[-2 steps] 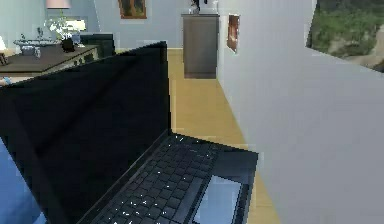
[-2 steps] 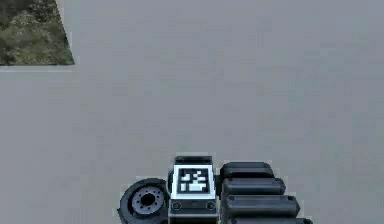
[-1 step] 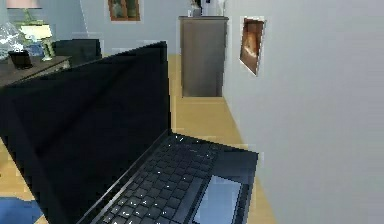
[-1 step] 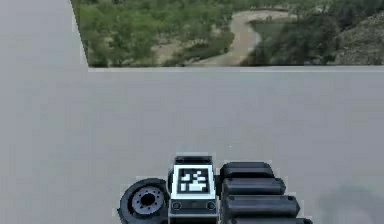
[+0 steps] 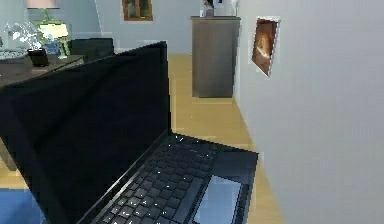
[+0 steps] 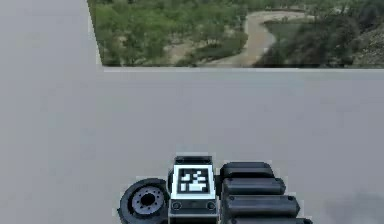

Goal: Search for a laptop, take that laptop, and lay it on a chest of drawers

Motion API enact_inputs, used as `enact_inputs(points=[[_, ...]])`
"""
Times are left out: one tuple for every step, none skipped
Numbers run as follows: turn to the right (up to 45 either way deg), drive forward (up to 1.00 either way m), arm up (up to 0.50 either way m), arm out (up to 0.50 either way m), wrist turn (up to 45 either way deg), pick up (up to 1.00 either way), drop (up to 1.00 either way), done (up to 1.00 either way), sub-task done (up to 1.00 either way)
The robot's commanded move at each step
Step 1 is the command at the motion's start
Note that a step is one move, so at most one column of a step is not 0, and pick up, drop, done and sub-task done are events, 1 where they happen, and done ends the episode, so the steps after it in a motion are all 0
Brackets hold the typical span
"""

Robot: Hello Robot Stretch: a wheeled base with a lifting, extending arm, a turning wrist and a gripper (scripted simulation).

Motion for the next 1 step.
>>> enact_inputs(points=[[0.0,1.00,0.00,0.00,0.0,0.00,0.00,0.00,0.00]])
